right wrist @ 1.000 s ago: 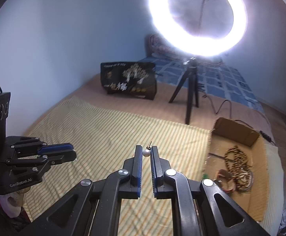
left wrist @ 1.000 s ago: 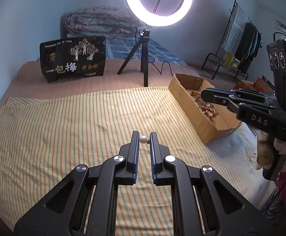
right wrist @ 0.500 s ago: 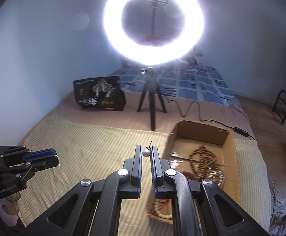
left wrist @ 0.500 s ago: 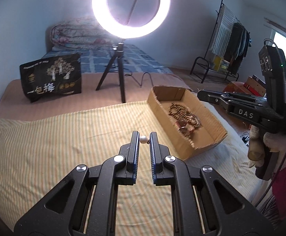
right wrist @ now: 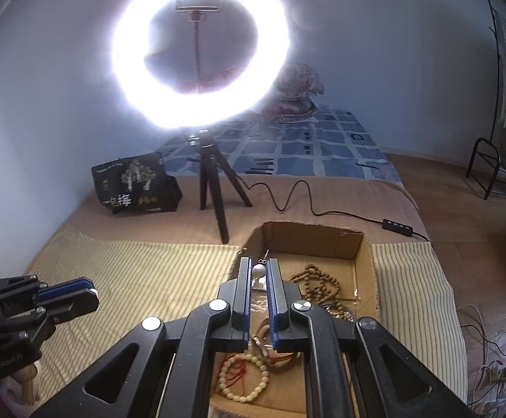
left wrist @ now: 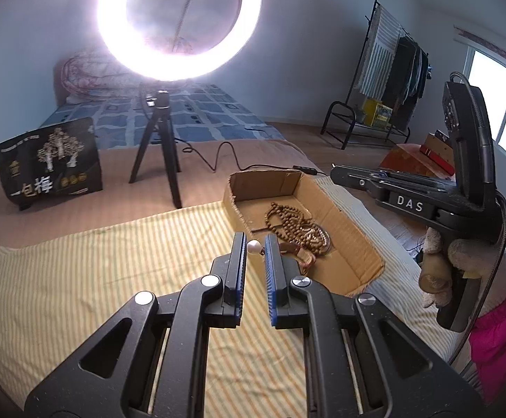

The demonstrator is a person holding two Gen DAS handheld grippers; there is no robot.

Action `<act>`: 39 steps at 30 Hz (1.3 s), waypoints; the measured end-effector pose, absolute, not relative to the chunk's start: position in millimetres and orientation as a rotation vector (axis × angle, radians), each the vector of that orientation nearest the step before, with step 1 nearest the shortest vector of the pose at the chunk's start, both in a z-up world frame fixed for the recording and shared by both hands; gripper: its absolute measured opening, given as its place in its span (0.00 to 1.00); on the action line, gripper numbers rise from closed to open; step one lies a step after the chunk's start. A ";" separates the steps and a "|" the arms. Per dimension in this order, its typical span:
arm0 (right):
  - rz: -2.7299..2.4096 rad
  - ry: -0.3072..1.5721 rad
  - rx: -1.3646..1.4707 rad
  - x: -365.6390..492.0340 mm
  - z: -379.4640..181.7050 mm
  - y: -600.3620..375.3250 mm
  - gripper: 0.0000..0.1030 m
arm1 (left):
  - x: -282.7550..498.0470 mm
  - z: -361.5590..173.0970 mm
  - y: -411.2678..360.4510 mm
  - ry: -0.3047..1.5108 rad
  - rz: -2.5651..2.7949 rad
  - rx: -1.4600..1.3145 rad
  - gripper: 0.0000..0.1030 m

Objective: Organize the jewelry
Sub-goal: 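Carry the pearl earring over the cardboard box with the right tool, then lower the earring into the box and open the right tool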

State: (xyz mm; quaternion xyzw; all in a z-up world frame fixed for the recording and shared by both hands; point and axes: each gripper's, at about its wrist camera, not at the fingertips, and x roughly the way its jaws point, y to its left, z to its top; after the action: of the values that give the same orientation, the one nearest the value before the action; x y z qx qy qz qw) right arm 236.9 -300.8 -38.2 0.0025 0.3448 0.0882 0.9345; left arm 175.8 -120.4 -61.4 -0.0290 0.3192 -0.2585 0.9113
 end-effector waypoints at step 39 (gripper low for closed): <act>0.062 0.752 0.034 272.7 -74.3 -341.5 0.80 | 195.3 -89.0 -210.0 0.712 -0.603 0.064 0.49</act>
State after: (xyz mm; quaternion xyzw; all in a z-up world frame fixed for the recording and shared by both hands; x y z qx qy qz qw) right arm 272.7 -341.5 -74.3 0.0164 0.3673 0.0300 0.9295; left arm 195.3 -210.0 -89.0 0.0307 0.3433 -0.2905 0.8926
